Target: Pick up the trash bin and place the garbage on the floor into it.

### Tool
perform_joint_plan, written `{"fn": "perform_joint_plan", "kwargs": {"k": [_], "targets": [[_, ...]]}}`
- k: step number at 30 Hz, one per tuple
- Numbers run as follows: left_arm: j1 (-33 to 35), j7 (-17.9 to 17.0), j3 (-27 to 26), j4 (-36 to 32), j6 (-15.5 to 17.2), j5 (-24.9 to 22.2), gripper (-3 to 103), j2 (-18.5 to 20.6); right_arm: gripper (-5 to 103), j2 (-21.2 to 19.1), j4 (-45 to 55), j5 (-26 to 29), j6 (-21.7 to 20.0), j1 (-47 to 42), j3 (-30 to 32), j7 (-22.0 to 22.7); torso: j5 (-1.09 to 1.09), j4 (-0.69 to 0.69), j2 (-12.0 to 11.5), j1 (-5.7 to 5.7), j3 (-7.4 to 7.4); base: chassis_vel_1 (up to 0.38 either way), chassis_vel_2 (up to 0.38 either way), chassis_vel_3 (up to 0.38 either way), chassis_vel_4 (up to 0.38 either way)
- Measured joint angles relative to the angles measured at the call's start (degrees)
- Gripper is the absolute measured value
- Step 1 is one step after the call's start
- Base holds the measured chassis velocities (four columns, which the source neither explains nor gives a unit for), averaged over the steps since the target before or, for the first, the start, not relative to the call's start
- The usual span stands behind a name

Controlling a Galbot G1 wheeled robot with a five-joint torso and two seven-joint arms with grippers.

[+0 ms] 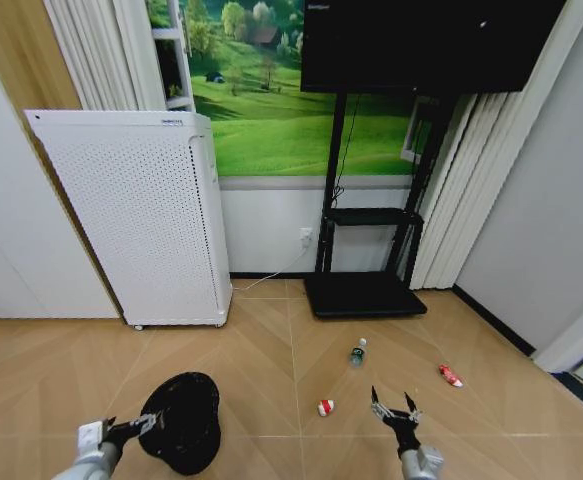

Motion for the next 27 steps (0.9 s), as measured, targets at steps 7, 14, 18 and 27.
{"fn": "perform_joint_plan", "kwargs": {"k": [7,14,18,27], "targets": [[-0.52,0.84,0.11,1.12,-1.04,0.53,100,-0.13,100,0.13,0.32,0.18,0.00,0.00,0.05,0.04,0.00,0.01,0.07,0.02,0.05,0.000,0.000,0.000,0.000],[-1.92,1.14,0.09,3.26,-0.84,0.58,100,0.21,100,0.16,0.74,0.16,-0.16,0.01,0.15,0.04,0.00,0.00,0.11,0.03,0.09,0.000,0.000,0.000,0.000],[-2.57,1.98,0.12,4.54,-1.03,0.93,100,0.61,100,0.23,1.10,0.10,-0.35,0.03,0.18,0.04,0.00,0.00,0.13,0.04,0.10,0.000,0.000,0.000,0.000],[-3.59,2.07,0.47,6.55,-0.86,1.19,86,0.47,100,0.37,2.18,-0.14,-0.94,0.03,0.25,-0.20,-0.01,0.01,0.16,0.04,0.12,0.000,0.000,0.000,0.000]]}}
